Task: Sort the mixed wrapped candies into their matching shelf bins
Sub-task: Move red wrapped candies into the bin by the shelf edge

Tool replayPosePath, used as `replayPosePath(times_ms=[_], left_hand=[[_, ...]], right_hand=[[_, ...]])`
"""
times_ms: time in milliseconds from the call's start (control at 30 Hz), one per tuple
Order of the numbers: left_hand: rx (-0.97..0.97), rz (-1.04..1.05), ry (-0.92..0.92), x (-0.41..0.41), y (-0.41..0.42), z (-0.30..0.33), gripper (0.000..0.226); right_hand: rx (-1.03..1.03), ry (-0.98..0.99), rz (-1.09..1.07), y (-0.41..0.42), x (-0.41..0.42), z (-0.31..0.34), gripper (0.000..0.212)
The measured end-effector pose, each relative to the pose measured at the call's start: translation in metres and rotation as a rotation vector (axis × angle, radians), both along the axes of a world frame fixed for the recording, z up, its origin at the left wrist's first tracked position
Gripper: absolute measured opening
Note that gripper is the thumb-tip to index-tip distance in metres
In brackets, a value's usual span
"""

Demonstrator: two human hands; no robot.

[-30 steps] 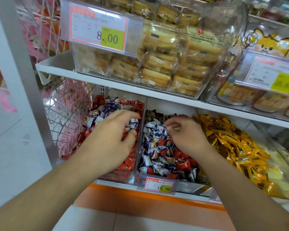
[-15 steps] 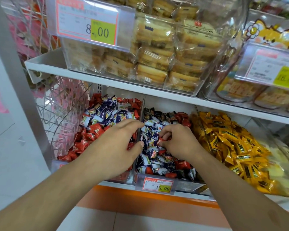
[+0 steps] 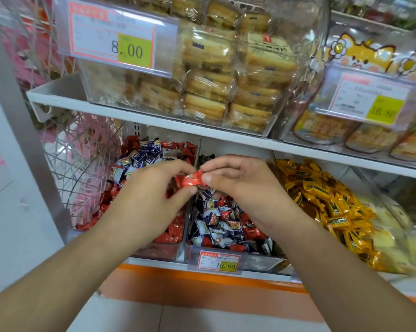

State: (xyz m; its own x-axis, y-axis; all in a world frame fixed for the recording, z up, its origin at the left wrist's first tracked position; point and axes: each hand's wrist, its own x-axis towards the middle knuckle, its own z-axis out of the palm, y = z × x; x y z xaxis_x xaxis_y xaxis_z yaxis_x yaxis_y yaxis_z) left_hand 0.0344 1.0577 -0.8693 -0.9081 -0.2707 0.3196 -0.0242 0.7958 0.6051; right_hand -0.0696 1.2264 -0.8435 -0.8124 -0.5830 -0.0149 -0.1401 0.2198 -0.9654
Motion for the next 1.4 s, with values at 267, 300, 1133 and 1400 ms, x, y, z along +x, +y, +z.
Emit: replayPosePath(times_ms=[267, 300, 1133, 1400], left_hand=[[-0.082, 0.065, -0.088, 0.004, -0.013, -0.003, 0.053], [-0.086, 0.025, -0.091, 0.003, -0.01, -0.004, 0.053], [-0.082, -0.09, -0.065, -0.005, 0.007, -0.012, 0.04], [-0.03, 0.042, -0.026, 0.003, 0.004, 0.003, 0.021]], right_hand=[[0.601, 0.47, 0.064, 0.037, -0.027, -0.028, 0.02], [0.649, 0.467, 0.108, 0.038, -0.027, -0.032, 0.019], [0.388, 0.385, -0.189, 0.036, -0.032, -0.029, 0.015], [0.058, 0.123, 0.025, 0.014, 0.005, -0.003, 0.009]])
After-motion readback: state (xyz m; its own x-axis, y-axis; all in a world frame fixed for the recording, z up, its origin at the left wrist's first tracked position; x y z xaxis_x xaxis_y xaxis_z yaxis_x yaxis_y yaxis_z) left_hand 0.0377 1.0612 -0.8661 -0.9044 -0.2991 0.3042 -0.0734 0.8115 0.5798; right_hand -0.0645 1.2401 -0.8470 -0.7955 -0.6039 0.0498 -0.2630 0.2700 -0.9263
